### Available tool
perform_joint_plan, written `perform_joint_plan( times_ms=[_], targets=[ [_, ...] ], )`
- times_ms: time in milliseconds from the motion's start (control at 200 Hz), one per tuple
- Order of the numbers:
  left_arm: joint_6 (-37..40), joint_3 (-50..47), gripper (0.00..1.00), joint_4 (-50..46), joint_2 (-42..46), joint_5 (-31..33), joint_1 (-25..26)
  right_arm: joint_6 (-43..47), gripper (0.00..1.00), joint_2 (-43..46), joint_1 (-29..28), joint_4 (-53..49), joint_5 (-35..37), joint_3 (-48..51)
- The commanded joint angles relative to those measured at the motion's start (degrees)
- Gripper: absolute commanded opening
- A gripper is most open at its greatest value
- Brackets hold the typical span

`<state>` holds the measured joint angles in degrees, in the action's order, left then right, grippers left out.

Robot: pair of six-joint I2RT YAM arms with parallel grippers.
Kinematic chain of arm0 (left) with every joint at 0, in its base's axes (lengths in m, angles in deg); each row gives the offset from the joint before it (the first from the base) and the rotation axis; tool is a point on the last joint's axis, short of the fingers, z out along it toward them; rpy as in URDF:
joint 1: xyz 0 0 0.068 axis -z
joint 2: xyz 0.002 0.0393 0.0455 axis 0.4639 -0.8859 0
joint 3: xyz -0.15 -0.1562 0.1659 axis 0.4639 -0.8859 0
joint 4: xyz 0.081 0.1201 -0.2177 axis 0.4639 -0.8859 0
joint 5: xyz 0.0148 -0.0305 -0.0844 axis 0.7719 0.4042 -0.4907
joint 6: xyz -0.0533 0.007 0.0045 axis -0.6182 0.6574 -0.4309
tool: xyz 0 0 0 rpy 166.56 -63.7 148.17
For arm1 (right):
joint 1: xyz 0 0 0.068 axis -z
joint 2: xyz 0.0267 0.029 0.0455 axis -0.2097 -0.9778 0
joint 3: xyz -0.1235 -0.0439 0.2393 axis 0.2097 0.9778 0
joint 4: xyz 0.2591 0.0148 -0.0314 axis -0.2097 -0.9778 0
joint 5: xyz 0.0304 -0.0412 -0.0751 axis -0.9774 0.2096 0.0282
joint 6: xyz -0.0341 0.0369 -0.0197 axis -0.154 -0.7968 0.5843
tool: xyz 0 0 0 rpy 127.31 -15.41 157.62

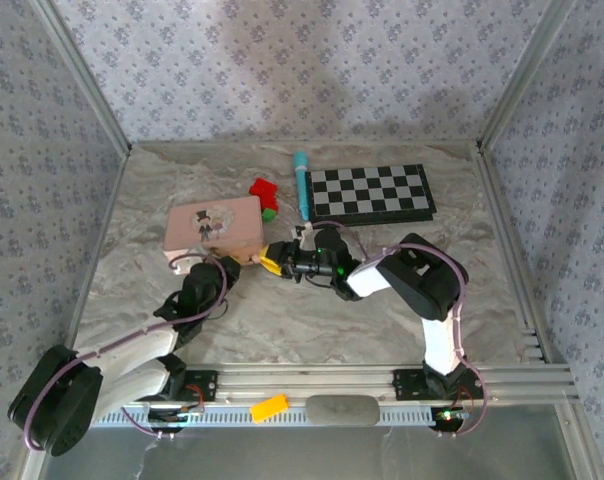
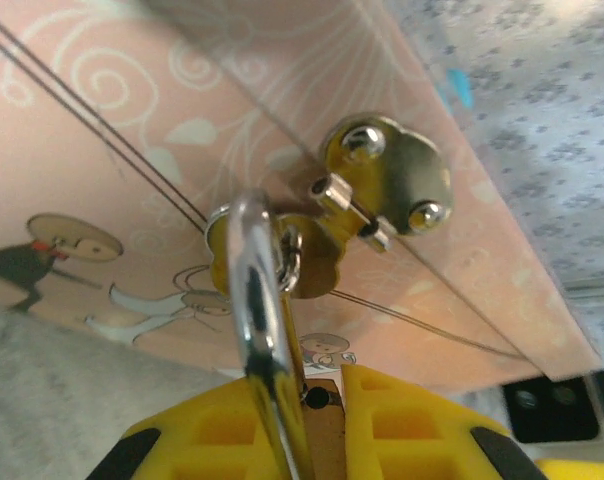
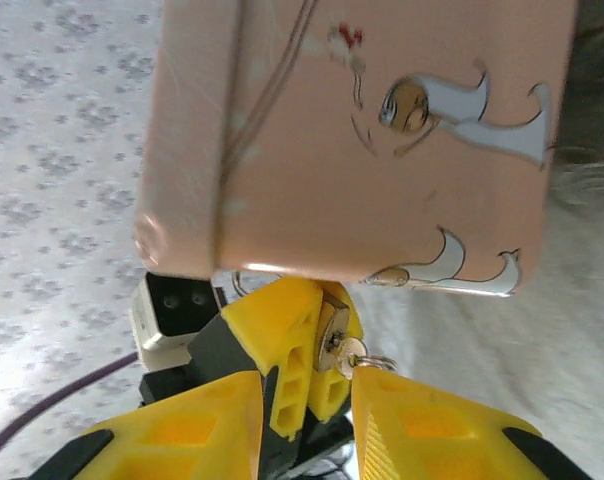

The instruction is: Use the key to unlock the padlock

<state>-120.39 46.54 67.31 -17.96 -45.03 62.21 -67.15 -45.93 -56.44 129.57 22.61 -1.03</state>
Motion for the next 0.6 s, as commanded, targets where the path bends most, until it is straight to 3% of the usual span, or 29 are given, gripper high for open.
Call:
perform_joint_plan(
  times_ms=[0, 120, 260, 330, 455, 515, 595],
  targets=[
    [-1.34, 2.14, 0.00, -5.28, -0.92, 2.59, 2.82, 13.49, 0.30, 4.29, 0.39, -14.00, 1.13, 0.54],
    [-4.43, 2.09, 0.01, -7.93, -3.45, 4.88, 6.41, 23.60, 0.31, 7.84, 0.04, -26.29, 2.84, -0.96],
    [-6.75, 1.46, 0.13, -5.85, -6.56, 4.54, 7.39, 35.83, 0.32, 11.77, -1.39, -41.90, 6.35, -4.62],
    [-6.54, 1.93, 0.28, -5.72, -6.82, 4.39, 7.50, 41.11, 0.32, 12.90, -2.19, -48.74, 7.95, -6.86],
    [-6.17, 3.33, 0.67, -10.87, -4.17, 5.78, 7.53, 47.72, 0.35, 14.72, -3.76, -57.70, 11.63, -9.92],
    [-6.63, 3.48, 0.77, -14.68, -1.45, 7.06, 7.46, 50.76, 0.38, 15.51, -4.59, -60.26, 13.27, -10.72],
    [-7.16, 2.89, 0.82, -19.62, 3.54, 8.12, 6.74, 52.94, 0.42, 16.40, -5.60, -62.79, 14.99, -11.60]
  ],
)
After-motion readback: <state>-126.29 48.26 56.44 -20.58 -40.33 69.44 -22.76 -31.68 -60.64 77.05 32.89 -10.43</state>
